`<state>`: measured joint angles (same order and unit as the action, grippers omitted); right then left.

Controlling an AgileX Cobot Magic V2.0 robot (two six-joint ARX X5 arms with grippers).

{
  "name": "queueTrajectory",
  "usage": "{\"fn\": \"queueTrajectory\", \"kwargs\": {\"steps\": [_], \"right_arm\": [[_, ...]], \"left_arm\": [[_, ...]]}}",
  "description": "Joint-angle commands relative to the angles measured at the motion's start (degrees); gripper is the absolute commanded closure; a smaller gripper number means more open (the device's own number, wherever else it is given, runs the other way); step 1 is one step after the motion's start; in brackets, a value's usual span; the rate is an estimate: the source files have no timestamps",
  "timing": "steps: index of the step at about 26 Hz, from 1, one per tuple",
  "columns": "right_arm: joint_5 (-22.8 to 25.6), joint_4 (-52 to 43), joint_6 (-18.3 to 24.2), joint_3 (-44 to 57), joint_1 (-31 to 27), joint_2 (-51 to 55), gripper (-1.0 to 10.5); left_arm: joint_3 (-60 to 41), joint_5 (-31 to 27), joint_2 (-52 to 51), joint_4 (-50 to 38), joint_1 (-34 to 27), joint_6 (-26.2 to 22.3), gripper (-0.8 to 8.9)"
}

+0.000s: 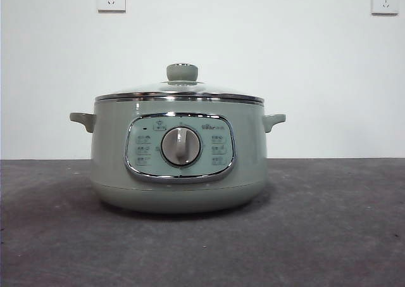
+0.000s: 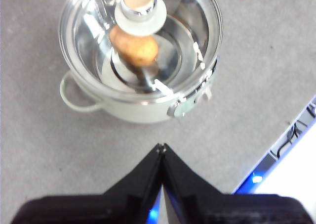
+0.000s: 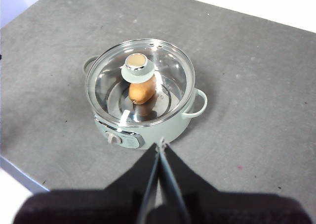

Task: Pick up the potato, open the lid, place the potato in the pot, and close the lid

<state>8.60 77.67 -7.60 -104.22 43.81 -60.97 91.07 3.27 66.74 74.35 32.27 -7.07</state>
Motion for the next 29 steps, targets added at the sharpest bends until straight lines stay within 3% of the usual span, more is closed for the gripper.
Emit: {"fn": "queueTrajectory", "kwargs": {"steps": [1,8,11,14,16,18,20,23,29], "right_arm": [[0.5,1.4,0.2,0.3,0.0,-0.1,9.5],[0.5,1.4,0.2,0.3,0.0,-0.1,9.5],[0.5,1.4,0.2,0.3,0.0,-0.1,9.5],[0.5,1.4,0.2,0.3,0.0,-0.3,9.5],[0.5,1.4,0.2,0.3,0.0,-0.3,9.5],[0.5,1.4,0.2,0.3,0.0,-0.4,9.5],[0.4,1.4,0.2,0.3,0.0,-0.4,9.5],[0.5,1.4,0.2,0.3,0.0,-0.4,9.5],[1.5,1.4,0.2,0.3,0.0,-0.4,9.5]], "left_arm": [[-0.2,0.2,0.2,-2.2,-0.1,-0.5,8.16],[-0.2,-0.3,-0.1,-10.9,-2.3,-0.7,8.16],[-4.1,-1.4,-5.0,-16.2,-5.5,-7.7,8.14],[-22.6,-1.4,-16.3,-34.4,-13.6,-2.8,8.14],[-39.3,-1.4,-24.9,-50.8,-19.2,-2.8,8.14],[-55.7,-1.4,-33.5,-66.9,-22.8,-2.4,8.14],[-66.1,-1.8,-39.3,-76.1,-24.4,-0.7,8.14],[-77.5,-1.8,-47.1,-82.7,-26.4,3.2,8.14],[-86.6,-1.8,-58.0,-79.6,-28.8,7.5,8.14]]}}
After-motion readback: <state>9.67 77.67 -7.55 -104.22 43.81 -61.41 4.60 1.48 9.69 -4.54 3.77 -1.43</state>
